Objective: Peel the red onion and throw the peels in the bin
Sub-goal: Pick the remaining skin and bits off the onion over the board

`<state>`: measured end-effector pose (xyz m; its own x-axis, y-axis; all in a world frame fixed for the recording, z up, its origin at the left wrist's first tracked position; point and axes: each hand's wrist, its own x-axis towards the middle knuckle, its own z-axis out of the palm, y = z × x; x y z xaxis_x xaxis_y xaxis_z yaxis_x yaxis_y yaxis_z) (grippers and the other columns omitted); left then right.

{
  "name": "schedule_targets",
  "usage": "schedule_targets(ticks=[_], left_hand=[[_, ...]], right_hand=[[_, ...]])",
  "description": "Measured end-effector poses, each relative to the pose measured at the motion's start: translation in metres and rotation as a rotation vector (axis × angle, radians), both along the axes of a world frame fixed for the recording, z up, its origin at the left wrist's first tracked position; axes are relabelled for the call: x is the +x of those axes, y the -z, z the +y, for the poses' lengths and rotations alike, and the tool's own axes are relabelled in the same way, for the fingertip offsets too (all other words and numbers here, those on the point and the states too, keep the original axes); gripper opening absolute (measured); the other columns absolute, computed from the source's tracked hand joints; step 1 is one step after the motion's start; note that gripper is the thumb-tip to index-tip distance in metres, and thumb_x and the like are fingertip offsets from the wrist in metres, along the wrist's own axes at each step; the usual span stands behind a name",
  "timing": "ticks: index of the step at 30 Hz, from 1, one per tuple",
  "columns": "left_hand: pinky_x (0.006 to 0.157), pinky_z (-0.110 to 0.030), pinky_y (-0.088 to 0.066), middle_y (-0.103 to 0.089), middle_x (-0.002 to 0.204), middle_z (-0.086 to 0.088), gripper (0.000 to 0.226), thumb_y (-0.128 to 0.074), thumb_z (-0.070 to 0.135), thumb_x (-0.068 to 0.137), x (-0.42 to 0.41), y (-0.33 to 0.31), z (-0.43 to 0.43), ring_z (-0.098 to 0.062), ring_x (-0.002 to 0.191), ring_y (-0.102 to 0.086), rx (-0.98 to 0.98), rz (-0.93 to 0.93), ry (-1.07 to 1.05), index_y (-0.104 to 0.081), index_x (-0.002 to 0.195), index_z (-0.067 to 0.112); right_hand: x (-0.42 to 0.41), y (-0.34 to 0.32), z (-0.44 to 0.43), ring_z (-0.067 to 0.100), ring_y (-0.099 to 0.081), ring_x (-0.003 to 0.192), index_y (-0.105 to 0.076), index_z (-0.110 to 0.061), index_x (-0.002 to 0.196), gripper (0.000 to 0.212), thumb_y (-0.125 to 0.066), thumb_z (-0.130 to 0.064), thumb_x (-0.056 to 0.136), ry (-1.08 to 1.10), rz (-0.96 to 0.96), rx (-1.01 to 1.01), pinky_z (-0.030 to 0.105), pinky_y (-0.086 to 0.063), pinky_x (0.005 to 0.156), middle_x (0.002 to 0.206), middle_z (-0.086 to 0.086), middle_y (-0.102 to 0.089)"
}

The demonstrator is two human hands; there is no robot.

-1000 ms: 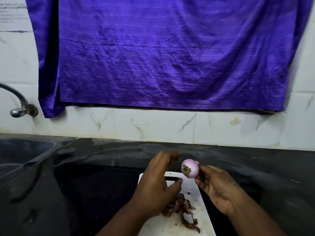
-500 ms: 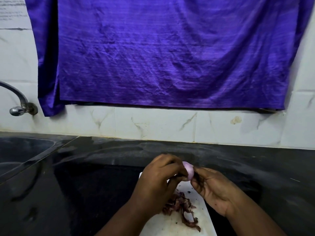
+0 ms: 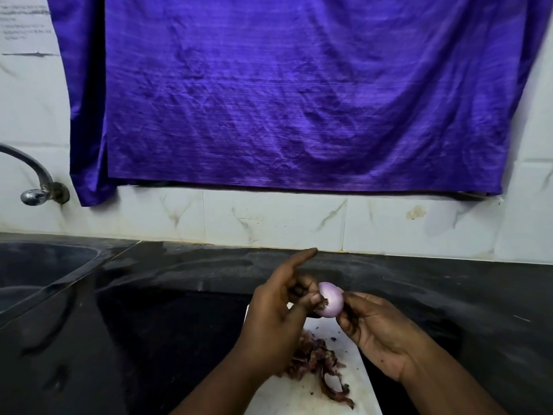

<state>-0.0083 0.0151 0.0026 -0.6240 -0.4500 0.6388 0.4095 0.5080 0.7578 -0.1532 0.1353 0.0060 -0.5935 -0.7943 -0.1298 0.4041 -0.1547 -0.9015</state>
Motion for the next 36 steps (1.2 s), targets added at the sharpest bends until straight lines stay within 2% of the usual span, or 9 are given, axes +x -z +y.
schedule_targets(ticks=[3,6,8,12,16,22,27,32,36], left_hand=[[0.075,-0.032,-0.063,-0.074,0.085,-0.004,0.043,-0.064,-0.012,0.095,-0.001,-0.003,-0.002,-0.02,0.082,-0.074,0.324,0.004,0.081,-0.066,0.127,0.016],[0.063,-0.024,-0.06,-0.071,0.081,-0.002,0.022,-0.06,-0.005,0.099,-0.002,-0.001,-0.005,-0.014,0.071,-0.07,0.339,0.0,-0.008,-0.07,0.112,0.01],[0.061,-0.031,-0.059,-0.071,0.082,0.0,0.015,-0.058,0.021,0.106,-0.002,0.004,-0.009,-0.016,0.072,-0.069,0.098,-0.065,-0.15,-0.071,0.1,0.017],[0.061,-0.03,-0.048,-0.063,0.071,0.006,0.056,-0.041,0.071,0.098,0.001,0.01,-0.01,-0.007,0.07,-0.061,-0.383,-0.35,-0.27,-0.066,0.079,0.025],[0.055,-0.024,-0.031,-0.054,0.066,0.006,0.046,-0.054,0.058,0.1,-0.002,0.011,-0.007,-0.009,0.062,-0.049,-0.44,-0.417,-0.24,-0.056,0.074,0.02],[0.058,-0.025,-0.034,-0.051,0.066,0.012,0.04,-0.055,0.039,0.105,-0.001,0.008,-0.006,-0.007,0.062,-0.048,-0.385,-0.371,-0.136,-0.05,0.067,0.031],[0.058,-0.031,-0.036,-0.047,0.066,-0.007,0.044,-0.056,0.026,0.106,0.0,0.005,-0.003,-0.01,0.059,-0.042,-0.333,-0.294,-0.052,-0.046,0.065,0.015],[0.076,-0.052,-0.06,-0.047,0.062,-0.011,0.05,-0.049,0.036,0.104,-0.003,0.005,-0.003,-0.024,0.055,-0.048,-0.216,-0.211,-0.058,-0.044,0.062,0.009],[0.059,-0.028,-0.053,-0.053,0.049,-0.013,0.072,-0.046,0.057,0.103,0.003,0.003,-0.004,-0.008,0.044,-0.057,-0.201,-0.326,-0.176,-0.051,0.055,0.003]], right_hand=[[0.0,0.0,-0.001,0.007,-0.06,0.058,-0.079,0.004,0.09,0.014,-0.066,-0.004,0.091,0.03,-0.018,-0.004,0.016,-0.054,0.048,0.077,0.011,-0.07],[0.0,-0.001,-0.003,0.007,-0.059,0.052,-0.075,0.005,0.094,0.012,-0.066,-0.003,0.092,0.092,-0.028,0.002,0.015,-0.053,0.046,0.067,0.009,-0.069],[-0.001,-0.001,-0.003,0.008,-0.059,0.053,-0.074,0.003,0.092,0.01,-0.067,-0.004,0.091,0.143,-0.012,0.001,0.016,-0.054,0.046,0.067,0.008,-0.07],[0.0,0.002,-0.004,0.01,-0.059,0.06,-0.076,0.004,0.093,0.015,-0.069,-0.01,0.091,0.161,0.081,0.011,0.018,-0.054,0.051,0.073,0.01,-0.07],[0.004,0.001,-0.005,0.01,-0.058,0.059,-0.076,0.003,0.091,0.017,-0.067,-0.01,0.093,0.158,0.144,0.027,0.018,-0.053,0.05,0.071,0.009,-0.068],[0.005,-0.004,-0.002,0.01,-0.058,0.056,-0.075,-0.003,0.082,0.016,-0.069,-0.013,0.092,0.183,0.246,0.039,0.02,-0.053,0.052,0.07,0.009,-0.069],[0.01,-0.005,-0.004,0.012,-0.062,0.055,-0.072,-0.004,0.077,0.017,-0.071,-0.013,0.091,0.238,0.344,0.008,0.023,-0.053,0.053,0.07,0.012,-0.072],[0.001,-0.006,-0.005,0.016,-0.06,0.047,-0.067,-0.009,0.07,0.021,-0.074,-0.013,0.089,0.501,0.518,-0.009,0.03,-0.051,0.055,0.054,0.005,-0.069],[-0.004,-0.006,-0.002,0.016,-0.061,0.047,-0.068,-0.01,0.069,0.021,-0.076,-0.013,0.088,0.523,0.585,-0.031,0.03,-0.051,0.055,0.056,0.008,-0.07]])
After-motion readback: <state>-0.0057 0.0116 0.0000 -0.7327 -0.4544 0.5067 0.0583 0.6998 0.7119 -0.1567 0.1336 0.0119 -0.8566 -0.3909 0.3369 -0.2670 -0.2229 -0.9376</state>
